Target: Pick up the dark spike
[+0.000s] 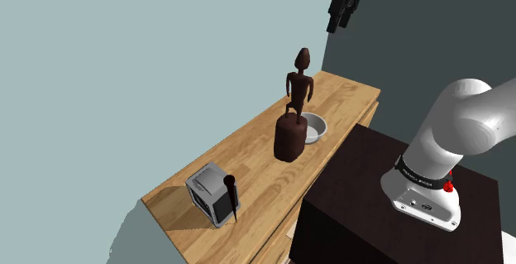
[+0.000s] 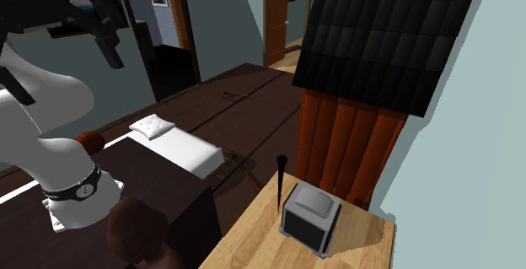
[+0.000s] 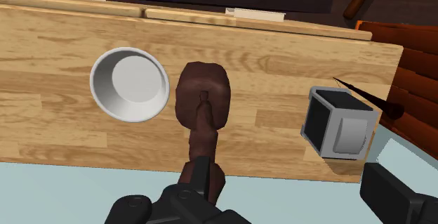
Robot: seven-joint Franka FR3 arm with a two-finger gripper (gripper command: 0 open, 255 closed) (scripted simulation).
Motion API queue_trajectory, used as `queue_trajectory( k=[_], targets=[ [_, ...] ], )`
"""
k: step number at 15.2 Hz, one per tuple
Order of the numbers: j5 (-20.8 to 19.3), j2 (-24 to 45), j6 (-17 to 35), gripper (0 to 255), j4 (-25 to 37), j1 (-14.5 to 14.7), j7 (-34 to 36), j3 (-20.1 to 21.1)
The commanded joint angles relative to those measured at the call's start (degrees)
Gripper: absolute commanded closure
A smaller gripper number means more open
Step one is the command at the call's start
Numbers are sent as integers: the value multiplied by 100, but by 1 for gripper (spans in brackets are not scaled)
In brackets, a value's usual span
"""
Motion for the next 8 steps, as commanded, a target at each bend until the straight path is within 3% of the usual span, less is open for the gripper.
queue_trajectory(
  k=[1, 8],
  targets=[
    [0, 0, 0, 0, 0, 0, 0, 0],
    [179, 482, 836, 0, -441, 218, 662, 810]
  ],
)
